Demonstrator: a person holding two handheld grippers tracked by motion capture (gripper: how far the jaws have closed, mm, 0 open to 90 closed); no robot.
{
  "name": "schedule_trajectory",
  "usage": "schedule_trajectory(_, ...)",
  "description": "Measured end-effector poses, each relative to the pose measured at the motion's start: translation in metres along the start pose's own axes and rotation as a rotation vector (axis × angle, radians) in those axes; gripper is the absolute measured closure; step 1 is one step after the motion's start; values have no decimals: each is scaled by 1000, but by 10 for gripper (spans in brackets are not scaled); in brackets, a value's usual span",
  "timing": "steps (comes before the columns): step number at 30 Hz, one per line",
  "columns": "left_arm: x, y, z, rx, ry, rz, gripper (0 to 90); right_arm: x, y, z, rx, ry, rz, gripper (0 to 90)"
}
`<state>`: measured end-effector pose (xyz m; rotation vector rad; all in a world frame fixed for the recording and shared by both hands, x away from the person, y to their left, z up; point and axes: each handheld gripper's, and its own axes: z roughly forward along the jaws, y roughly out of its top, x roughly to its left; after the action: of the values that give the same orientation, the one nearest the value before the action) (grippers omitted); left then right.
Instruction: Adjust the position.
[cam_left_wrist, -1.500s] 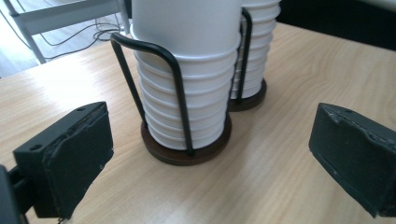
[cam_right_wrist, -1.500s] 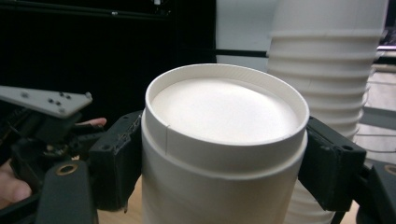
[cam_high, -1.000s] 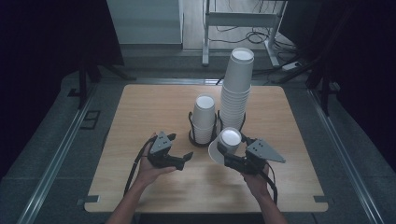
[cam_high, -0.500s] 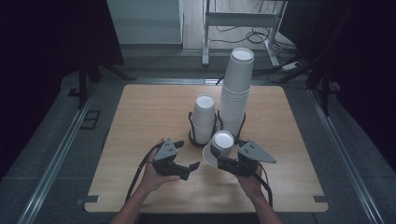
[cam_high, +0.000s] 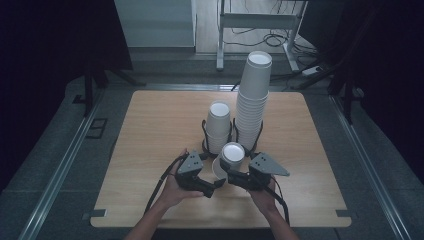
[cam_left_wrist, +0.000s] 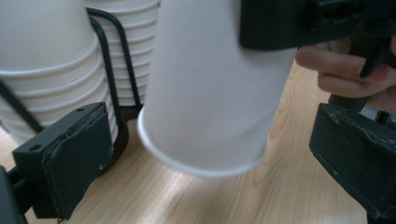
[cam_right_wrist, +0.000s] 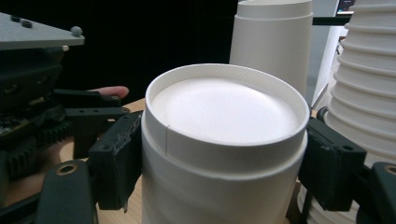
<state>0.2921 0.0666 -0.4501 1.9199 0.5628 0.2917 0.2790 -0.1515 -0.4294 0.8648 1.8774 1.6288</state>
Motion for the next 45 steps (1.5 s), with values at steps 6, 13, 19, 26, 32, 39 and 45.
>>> schedule_trajectory(6, -2, 1, 10, 9, -7, 8, 0, 6, 0, 3, -11, 24, -2, 232)
schedule_trajectory(13, -7, 0, 18, 10, 10, 35, 11, 12, 0, 3, -10, 43, -4, 232)
schedule_trajectory(19, -8, -1, 19, -18, 53, 49, 127, 14, -2, 6, 1, 49, -15, 231)
schedule_trajectory(26, -8, -2, 19, -23, 54, 51, 143, 14, -2, 6, 4, 53, -11, 224)
schedule_trajectory(32, -9, -2, 19, -2, 85, 87, 151, 11, -1, 7, 19, 68, 6, 207)
schedule_trajectory(39, -5, -1, 15, 49, 141, 134, 154, 4, 2, 3, 40, 92, 42, 137)
schedule_trajectory(45, 1, 2, 8, 121, 216, 205, 155, 0, 4, -2, 47, 96, 50, 129)
